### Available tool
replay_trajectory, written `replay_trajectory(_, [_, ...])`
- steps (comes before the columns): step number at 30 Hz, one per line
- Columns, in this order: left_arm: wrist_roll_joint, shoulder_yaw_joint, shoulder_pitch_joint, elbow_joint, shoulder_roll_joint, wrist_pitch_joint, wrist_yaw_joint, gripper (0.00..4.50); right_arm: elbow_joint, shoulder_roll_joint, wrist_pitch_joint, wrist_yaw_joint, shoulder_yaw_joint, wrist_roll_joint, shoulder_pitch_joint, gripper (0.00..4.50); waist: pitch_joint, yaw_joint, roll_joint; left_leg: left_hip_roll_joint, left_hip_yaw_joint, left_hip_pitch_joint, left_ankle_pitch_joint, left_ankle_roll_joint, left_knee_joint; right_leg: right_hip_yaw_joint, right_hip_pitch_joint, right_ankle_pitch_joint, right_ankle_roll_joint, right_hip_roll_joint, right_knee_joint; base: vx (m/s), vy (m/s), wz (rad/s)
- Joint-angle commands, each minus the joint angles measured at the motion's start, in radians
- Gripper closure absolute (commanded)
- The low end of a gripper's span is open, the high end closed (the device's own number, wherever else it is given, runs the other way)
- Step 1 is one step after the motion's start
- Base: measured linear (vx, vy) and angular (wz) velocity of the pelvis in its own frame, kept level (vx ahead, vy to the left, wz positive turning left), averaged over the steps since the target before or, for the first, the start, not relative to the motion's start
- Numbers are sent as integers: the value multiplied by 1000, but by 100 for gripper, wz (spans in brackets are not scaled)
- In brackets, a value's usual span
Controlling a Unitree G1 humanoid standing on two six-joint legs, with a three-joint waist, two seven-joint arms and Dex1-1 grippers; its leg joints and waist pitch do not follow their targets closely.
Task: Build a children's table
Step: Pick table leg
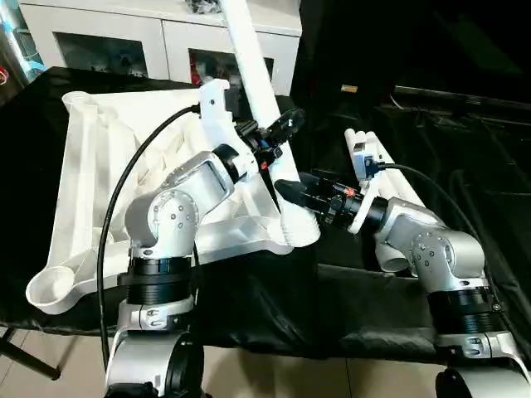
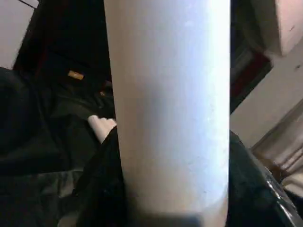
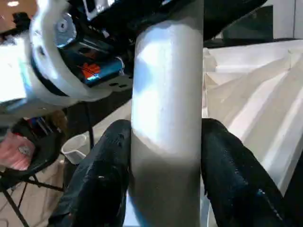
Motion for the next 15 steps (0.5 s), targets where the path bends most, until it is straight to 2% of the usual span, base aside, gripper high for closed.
replay_trajectory(1, [61,-31,-3,-21,12,4,52,255,-9,-24,7,-28,-11,-18,-3,194,-76,2,0,54,-14,16,-32,37,-64,53,62,-23,-210,-87,-66,0,0,0])
replay_trajectory(3, [86,-49,-8,-26,21,-1,64,258,-18,-29,1,-25,5,-31,-3,160,-76,2,-2,51,-14,15,-34,36,-64,52,63,-36,-201,-87,-67,0,0,0])
replay_trajectory(4, [114,-64,-13,-30,27,-9,84,258,-20,-28,-3,-35,18,-48,-5,160,-76,2,-6,51,-13,15,-34,34,-63,52,63,-42,-197,-87,-68,0,0,0])
replay_trajectory(6, [147,-83,-21,-34,31,-20,111,260,-19,-22,-5,-65,50,-86,-13,147,-76,0,-5,51,-14,14,-30,32,-64,51,62,-49,-188,-86,-67,0,0,0])
replay_trajectory(9, [167,-99,-32,-35,36,-32,135,260,9,-6,7,-125,116,-156,-33,147,-76,-3,-7,50,-13,15,-30,24,-63,51,60,-54,-192,-87,-69,0,0,0])
replay_trajectory(11, [176,-107,-33,-36,39,-35,138,260,17,-1,6,-137,130,-168,-37,147,-77,-2,-3,51,-13,16,-33,19,-63,51,58,-58,-194,-87,-68,0,0,0])
replay_trajectory(15, [192,-121,-34,-42,31,-34,144,260,64,41,-9,-174,148,-193,-63,147,-77,-4,-1,52,-12,16,-36,16,-64,52,57,-37,-202,-88,-65,0,0,0])
